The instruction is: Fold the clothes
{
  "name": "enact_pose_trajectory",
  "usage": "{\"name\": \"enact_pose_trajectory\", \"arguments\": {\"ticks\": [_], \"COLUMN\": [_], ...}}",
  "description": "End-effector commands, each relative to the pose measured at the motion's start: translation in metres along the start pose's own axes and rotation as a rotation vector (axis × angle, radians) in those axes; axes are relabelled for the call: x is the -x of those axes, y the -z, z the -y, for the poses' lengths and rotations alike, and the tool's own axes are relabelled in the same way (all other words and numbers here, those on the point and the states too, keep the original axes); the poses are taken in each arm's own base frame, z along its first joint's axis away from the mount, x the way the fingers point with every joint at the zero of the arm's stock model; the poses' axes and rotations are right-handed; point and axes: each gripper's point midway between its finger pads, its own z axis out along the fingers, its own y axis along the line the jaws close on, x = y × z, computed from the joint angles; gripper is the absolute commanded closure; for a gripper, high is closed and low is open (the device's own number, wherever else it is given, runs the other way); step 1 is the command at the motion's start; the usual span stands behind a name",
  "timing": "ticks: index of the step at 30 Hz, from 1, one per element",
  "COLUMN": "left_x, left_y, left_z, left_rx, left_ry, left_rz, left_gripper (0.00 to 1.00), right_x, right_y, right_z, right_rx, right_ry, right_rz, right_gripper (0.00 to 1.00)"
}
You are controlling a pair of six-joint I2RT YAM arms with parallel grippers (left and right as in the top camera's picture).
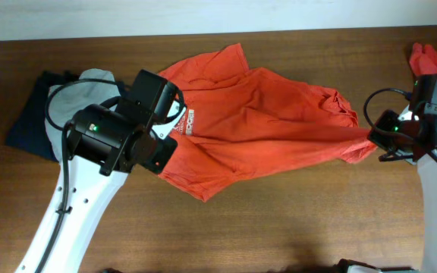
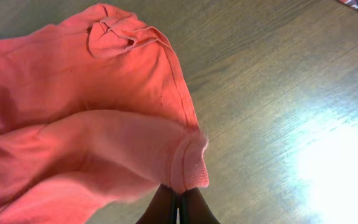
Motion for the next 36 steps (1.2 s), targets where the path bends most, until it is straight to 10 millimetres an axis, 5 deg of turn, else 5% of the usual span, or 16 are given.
{"name": "enact_pose_trajectory", "arguments": {"ticks": [1, 4, 12, 18, 20, 25, 31, 36], "left_x": [-0.002, 0.001, -0.006, -0.032, -0.049, -0.067, -0.049, -0.044], "left_y": [0.009, 0.010, -0.006, -0.071, -0.114, -0.163, -0.194, -0.227], "left_z": [0.009, 0.018, 0.024, 0.038, 0.033, 0.025, -0.003, -0.002], "left_rx": [-0.071, -0.124, -0.137, -0.136, -0.117, -0.176, -0.196, -0.197], "left_ry": [0.019, 0.029, 0.232, 0.389, 0.508, 0.649, 0.704, 0.683], "left_rz": [0.019, 0.032, -0.027, -0.161, -0.197, -0.198, -0.064, -0.085], "left_gripper": [1.00, 0.84, 0.66, 0.47, 0.41, 0.37, 0.35, 0.36], "right_x": [0.008, 0.007, 0.002, 0.001, 0.001, 0.001, 0.001, 0.001], "right_y": [0.025, 0.031, 0.032, 0.032, 0.032, 0.032, 0.032, 0.032], "right_z": [0.005, 0.005, 0.007, 0.005, 0.003, 0.003, 0.003, 0.003], "right_rx": [-0.005, 0.002, -0.004, 0.010, 0.018, 0.019, 0.021, 0.022], "right_ry": [-0.014, -0.013, -0.013, -0.012, -0.012, -0.012, -0.012, -0.012], "right_rz": [0.085, 0.101, 0.083, 0.077, 0.076, 0.077, 0.077, 0.078], "right_gripper": [0.96, 0.96, 0.96, 0.96, 0.96, 0.96, 0.96, 0.96]}}
